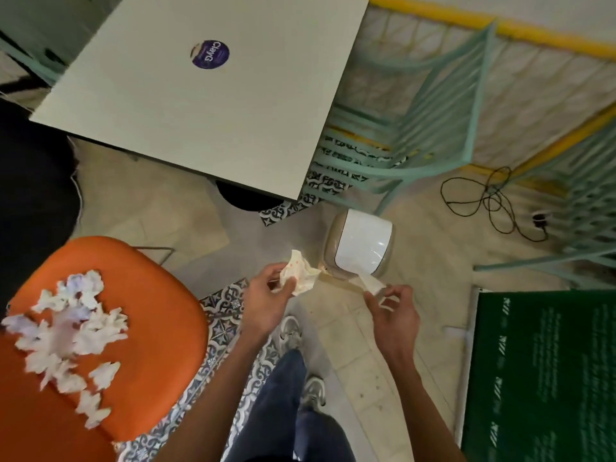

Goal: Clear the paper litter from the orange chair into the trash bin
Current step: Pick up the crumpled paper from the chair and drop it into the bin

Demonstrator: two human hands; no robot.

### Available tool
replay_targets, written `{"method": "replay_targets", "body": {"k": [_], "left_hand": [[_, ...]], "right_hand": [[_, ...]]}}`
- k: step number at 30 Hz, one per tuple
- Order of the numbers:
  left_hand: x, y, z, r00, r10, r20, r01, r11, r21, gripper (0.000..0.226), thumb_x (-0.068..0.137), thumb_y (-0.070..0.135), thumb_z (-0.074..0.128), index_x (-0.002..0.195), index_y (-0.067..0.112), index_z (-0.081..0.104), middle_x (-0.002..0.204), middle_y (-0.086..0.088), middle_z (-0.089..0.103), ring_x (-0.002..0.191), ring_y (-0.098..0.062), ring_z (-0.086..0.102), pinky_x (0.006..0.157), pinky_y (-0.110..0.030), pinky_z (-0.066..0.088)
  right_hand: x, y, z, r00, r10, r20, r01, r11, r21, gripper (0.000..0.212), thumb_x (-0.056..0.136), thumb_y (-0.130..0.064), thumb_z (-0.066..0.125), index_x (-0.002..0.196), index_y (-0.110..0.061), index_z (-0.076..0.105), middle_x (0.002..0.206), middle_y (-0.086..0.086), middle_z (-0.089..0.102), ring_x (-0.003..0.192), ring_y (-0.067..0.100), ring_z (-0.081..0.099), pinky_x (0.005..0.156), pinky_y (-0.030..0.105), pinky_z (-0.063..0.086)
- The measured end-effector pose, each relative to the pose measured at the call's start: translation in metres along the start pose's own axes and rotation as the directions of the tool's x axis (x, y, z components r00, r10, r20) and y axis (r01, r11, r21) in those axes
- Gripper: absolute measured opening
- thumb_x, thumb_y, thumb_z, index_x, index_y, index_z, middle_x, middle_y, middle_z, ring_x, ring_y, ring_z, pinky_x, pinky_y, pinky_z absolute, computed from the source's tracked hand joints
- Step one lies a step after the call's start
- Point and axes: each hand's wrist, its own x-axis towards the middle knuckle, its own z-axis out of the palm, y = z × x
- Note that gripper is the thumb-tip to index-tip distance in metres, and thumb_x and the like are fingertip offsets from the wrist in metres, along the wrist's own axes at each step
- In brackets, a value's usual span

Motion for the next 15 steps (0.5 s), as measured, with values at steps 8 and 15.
{"method": "replay_targets", "body": {"k": [8, 15], "left_hand": [[0.058, 0.007, 0.047, 0.995, 0.03, 0.097, -0.04, 0.994, 0.103, 0.036, 0.096, 0.022, 0.074, 0.132, 0.026, 0.072, 0.115, 0.013, 0.077, 0.102, 0.003, 0.07, 0.095, -0.028, 0.06], [0.087, -0.018, 0.082, 0.998, 0.04, 0.041, -0.045, 0.993, 0.112, 0.036, 0.096, 0.017, 0.074, 0.132, 0.024, 0.073, 0.115, 0.013, 0.077, 0.1, 0.011, 0.069, 0.084, -0.006, 0.052]], "right_hand": [[0.079, 0.032, 0.026, 0.974, -0.19, 0.121, 0.221, 0.912, -0.346, 0.026, 0.09, -0.025, 0.085, 0.097, -0.024, 0.061, 0.104, -0.007, 0.062, 0.084, 0.014, 0.061, 0.074, 0.028, 0.05], [0.114, 0.052, 0.062, 0.921, -0.299, 0.25, 0.388, 0.747, -0.54, 0.026, 0.091, -0.024, 0.08, 0.102, -0.022, 0.056, 0.112, -0.002, 0.062, 0.097, 0.026, 0.061, 0.07, 0.033, 0.051]]}}
